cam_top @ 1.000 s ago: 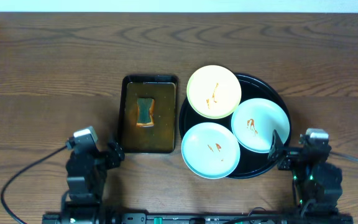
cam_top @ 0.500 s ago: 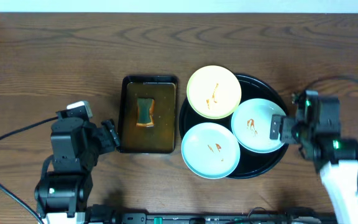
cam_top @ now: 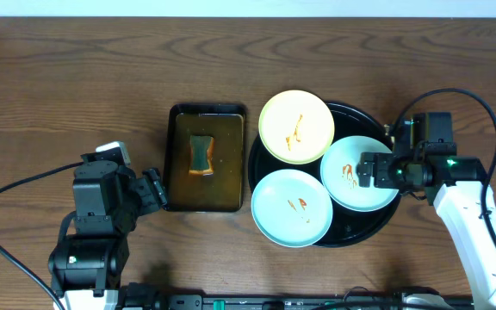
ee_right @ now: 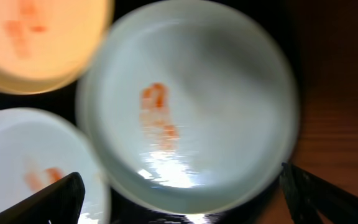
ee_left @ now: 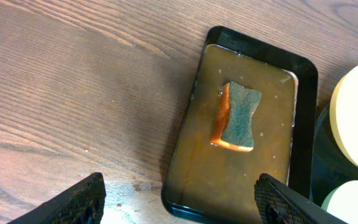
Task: Clean dirty plates on tray and stack at the side
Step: 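Move left gripper over the sponge and right gripper to the plates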
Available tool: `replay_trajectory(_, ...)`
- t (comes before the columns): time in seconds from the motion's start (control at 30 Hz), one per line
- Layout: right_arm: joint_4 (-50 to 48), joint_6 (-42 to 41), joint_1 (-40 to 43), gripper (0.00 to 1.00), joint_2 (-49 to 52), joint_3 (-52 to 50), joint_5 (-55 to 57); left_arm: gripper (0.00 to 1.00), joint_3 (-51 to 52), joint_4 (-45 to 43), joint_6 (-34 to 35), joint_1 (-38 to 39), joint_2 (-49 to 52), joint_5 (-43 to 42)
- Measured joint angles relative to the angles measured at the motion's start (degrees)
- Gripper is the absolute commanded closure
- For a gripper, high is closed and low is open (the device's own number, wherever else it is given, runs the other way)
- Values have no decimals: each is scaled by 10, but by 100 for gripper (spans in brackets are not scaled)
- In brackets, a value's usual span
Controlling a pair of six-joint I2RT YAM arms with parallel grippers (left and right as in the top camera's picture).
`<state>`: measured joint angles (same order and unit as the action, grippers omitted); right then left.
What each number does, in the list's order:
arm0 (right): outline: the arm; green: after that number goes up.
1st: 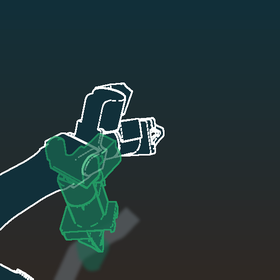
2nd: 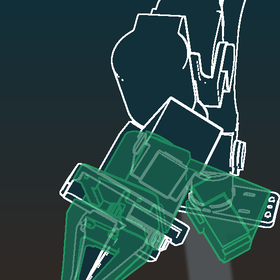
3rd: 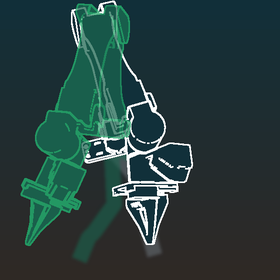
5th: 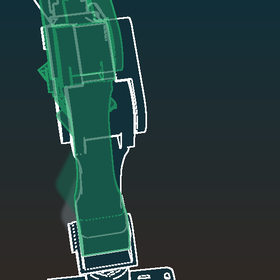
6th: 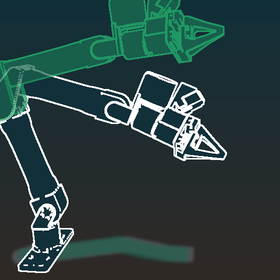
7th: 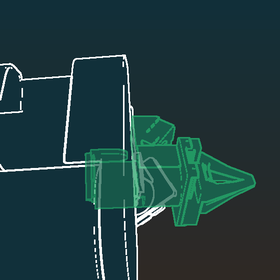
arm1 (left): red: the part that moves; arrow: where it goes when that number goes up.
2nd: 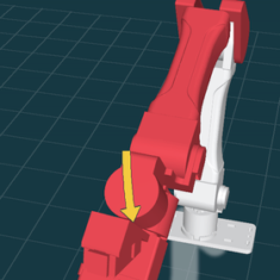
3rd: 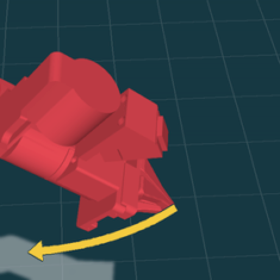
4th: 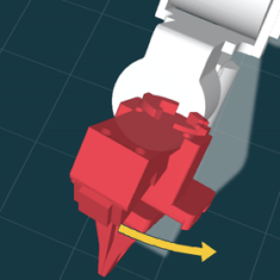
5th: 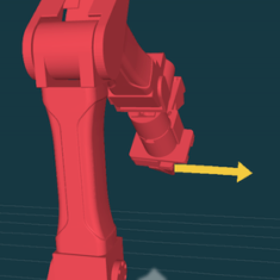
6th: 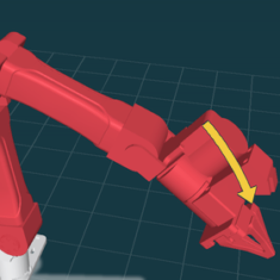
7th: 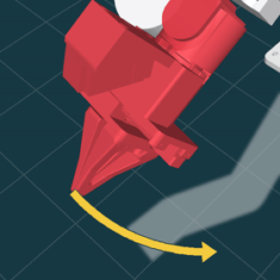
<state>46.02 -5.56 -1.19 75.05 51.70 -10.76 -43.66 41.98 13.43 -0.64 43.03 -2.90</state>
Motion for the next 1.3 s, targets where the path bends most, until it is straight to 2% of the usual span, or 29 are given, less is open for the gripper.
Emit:
replay_trajectory(0.1,0,0,-1,1,0,0,-56,22,0,0,0,0,0,0)
replay_trajectory(0.3,16,-22,-35,1,0,0,-81,23,0,-7,0,0,0,0)
replay_trajectory(0.53,49,-75,-102,1,0,0,-36,38,-10,-54,-13,0,19,-29)
replay_trajectory(0.87,39,-99,-115,1,0,0,-12,39,-134,-72,-18,19,250,-47)
replay_trajectory(1.03,38,-101,-115,1,-1,0,-10,39,-139,-104,-19,70,354,-48)
replay_trajectory(1.13,38,-102,-115,1,-1,0,-8,33,-139,-117,-19,91,405,-50)
replay_trajectory(1.3,38,-103,-115,1,-1,0,-4,32,-139,-133,-24,106,469,-52)
